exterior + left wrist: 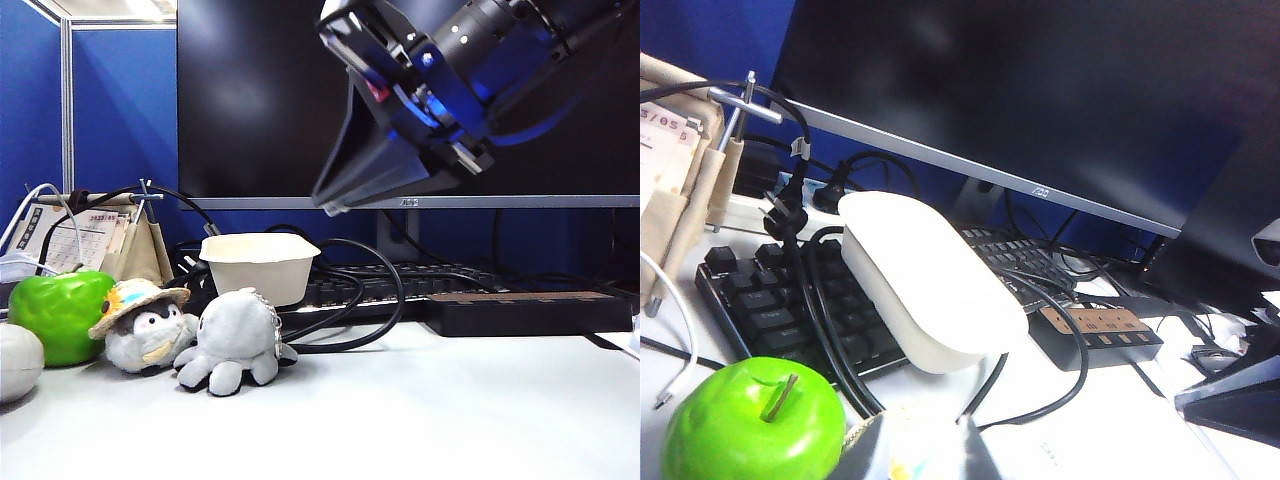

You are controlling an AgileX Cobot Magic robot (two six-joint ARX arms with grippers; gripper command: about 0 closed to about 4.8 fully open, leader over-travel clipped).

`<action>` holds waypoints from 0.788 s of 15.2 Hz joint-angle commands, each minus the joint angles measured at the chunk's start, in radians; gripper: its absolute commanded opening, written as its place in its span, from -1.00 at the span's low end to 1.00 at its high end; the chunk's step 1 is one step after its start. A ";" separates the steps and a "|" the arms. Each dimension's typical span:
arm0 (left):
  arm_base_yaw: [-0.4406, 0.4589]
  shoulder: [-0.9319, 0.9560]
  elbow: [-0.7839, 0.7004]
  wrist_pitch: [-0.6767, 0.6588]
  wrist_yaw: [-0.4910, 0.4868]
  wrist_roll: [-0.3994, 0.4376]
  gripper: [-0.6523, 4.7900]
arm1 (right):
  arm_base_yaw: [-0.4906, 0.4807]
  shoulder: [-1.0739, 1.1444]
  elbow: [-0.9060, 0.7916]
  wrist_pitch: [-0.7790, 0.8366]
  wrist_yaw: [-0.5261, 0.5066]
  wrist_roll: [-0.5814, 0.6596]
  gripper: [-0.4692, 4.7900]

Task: Identity fluffy octopus among items on the table, put them into the paper lunch box.

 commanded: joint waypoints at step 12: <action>0.000 -0.003 0.001 0.010 0.006 -0.003 -0.40 | 0.002 -0.004 0.006 0.024 -0.057 0.013 -0.58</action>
